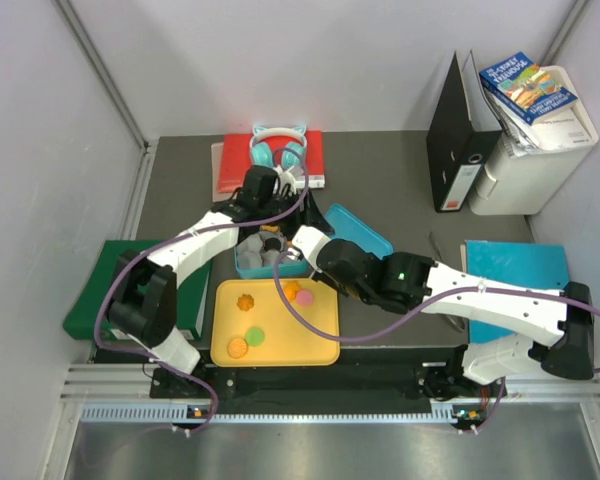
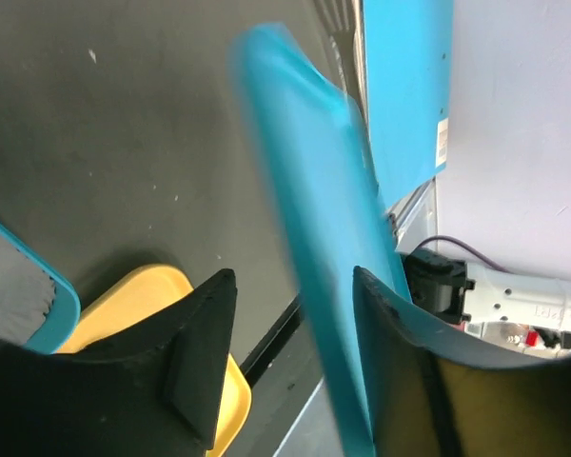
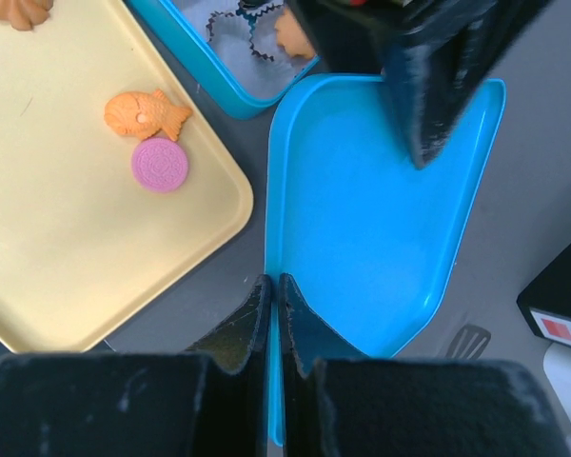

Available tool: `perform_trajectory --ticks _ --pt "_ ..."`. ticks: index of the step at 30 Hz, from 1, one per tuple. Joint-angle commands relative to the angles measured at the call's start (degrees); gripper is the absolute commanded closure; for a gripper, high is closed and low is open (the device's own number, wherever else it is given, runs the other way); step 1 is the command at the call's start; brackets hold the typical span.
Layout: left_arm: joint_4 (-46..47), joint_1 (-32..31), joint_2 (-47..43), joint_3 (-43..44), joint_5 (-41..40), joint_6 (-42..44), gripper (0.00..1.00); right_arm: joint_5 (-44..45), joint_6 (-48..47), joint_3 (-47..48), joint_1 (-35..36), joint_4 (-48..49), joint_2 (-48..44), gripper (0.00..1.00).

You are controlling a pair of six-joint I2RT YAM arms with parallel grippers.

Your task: Pack the cookies

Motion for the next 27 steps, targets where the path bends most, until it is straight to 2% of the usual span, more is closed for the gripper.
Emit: perform_trajectory --ticks 1,3,4,6,7,11,13,15,16,17,20,22,24,26,27 --pt "4.7 -0.49 0.11 -1.48 2.56 -0.27 0.49 2.0 -1.53 3.98 0.95 2.62 -0.05 1.0" --pt "4.96 -0.49 0.11 -1.66 2.65 -0.19 0.57 2.17 -1.62 4.15 0.95 2.53 -0.14 1.0" --pt "4.88 -0.49 -0.07 -1.75 2.65 -0.1 0.65 2.35 -1.62 4.15 1.13 2.53 -0.23 1.0" --pt "5.05 -0.49 -0.42 -1.83 2.21 0.08 0.74 2.61 -1.53 3.98 1.13 2.27 -0.41 1.0" --pt "4.97 -0.49 -0.6 -1.83 2.04 0.16 0.83 2.7 -1.45 3.98 1.04 2.09 -0.49 1.0" --pt "4.44 -0.49 -0.86 -1.4 1.33 0.69 1.0 3.58 -0.66 4.24 1.22 1.3 -1.2 0.99" --pt "3.82 -0.49 -1.04 -0.78 0.28 0.87 1.0 3.58 0.13 4.24 1.3 0.51 -2.07 0.96" --pt "3.74 -0.49 -1.21 -0.26 0.1 0.87 1.0 4.01 0.75 4.24 1.65 -0.28 -2.86 0.85" --pt "3.13 -0.4 -1.39 0.01 -1.29 0.96 1.0 5.06 2.32 4.41 1.65 -0.72 -3.82 0.76" --pt "2.86 -0.4 -1.74 0.27 -2.44 1.13 1.0 6.03 3.29 4.85 1.65 -1.07 -4.36 0.61" --pt "1.19 -0.32 -3.32 1.15 -8.3 2.35 1.0 12.97 9.7 5.55 1.66 -2.13 -6.9 0.35" --pt "-0.3 -0.32 -4.9 2.47 -12.1 3.41 1.0 15.17 14.61 6.0 1.04 -2.48 -8.4 0.27" --pt "-3.02 -0.49 -6.56 4.13 -18.24 6.04 1.0 14.22 18.05 6.26 -1.67 -1.87 -11.03 0.24" --pt "-5.13 -0.58 -7.8 5.1 -24.12 9.11 1.0 8.09 23.94 5.83 -5.53 -0.47 -14.1 0.23" --pt "-5.58 -0.67 -9.28 5.37 -26.51 10.43 1.0 5.19 25.78 5.56 -10.43 0.15 -14.9 0.23"
